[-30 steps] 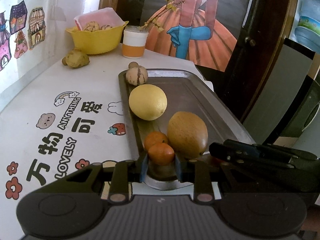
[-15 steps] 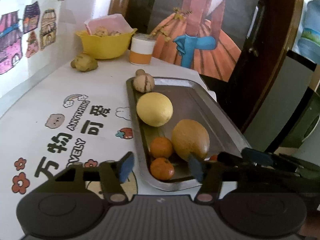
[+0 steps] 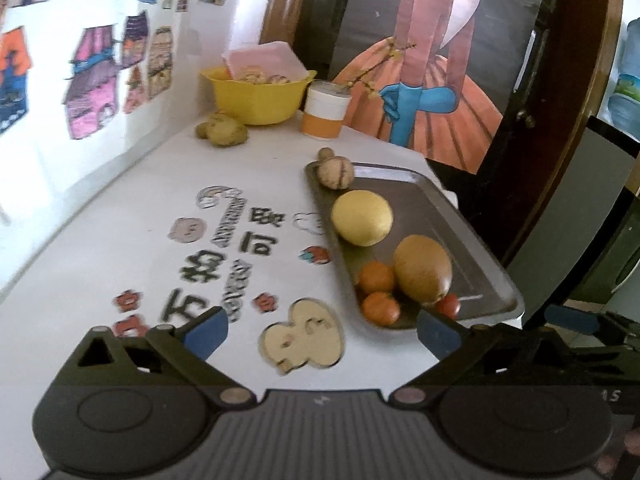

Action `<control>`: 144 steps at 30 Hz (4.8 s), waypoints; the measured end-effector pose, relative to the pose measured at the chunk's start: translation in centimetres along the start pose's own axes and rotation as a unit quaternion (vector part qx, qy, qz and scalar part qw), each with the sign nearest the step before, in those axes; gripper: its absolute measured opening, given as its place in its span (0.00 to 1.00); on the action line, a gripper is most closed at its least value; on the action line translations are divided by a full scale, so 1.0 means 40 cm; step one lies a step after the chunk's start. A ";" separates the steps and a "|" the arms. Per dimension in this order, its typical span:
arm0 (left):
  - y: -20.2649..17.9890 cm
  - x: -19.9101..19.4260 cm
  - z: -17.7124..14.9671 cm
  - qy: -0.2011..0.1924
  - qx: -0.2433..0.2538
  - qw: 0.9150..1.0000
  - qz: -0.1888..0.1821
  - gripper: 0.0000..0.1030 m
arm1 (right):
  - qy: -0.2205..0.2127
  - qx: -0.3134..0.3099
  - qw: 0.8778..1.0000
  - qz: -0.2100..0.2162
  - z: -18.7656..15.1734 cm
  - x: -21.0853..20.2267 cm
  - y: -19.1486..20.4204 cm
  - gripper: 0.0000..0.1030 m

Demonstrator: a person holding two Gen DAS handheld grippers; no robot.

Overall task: Organize fruits
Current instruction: 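Move both open tools toward the loose fruits beside the yellow bowl, then grasp the small brown fruit with the right tool while the left tool grasps the yellow-green pear, then lower both held fruits onto the metal tray and open both tools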

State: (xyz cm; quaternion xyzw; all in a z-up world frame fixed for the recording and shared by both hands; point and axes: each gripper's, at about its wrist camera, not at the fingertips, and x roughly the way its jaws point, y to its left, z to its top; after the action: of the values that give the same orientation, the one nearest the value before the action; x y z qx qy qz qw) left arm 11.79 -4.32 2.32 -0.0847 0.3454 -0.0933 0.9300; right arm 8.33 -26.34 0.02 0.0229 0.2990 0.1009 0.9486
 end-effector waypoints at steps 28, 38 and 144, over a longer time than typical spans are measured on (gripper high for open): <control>0.136 -0.063 0.440 -0.067 0.018 0.995 0.074 0.99 | 0.070 0.041 0.982 0.173 0.663 0.035 0.173 0.99; 0.174 0.269 0.503 -0.061 0.014 0.993 0.096 0.99 | 0.056 -0.038 0.993 0.101 0.687 0.371 0.094 0.99; -0.144 0.586 0.405 0.051 -0.009 0.995 -0.087 0.57 | 0.091 -0.096 0.988 0.083 0.362 0.551 -0.227 0.27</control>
State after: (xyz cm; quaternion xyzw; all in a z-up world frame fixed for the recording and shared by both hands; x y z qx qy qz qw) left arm 39.23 -13.83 0.99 -0.1183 0.3845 -0.1747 0.8987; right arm 35.87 -30.46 -1.45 -0.0530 0.3702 0.2090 0.9036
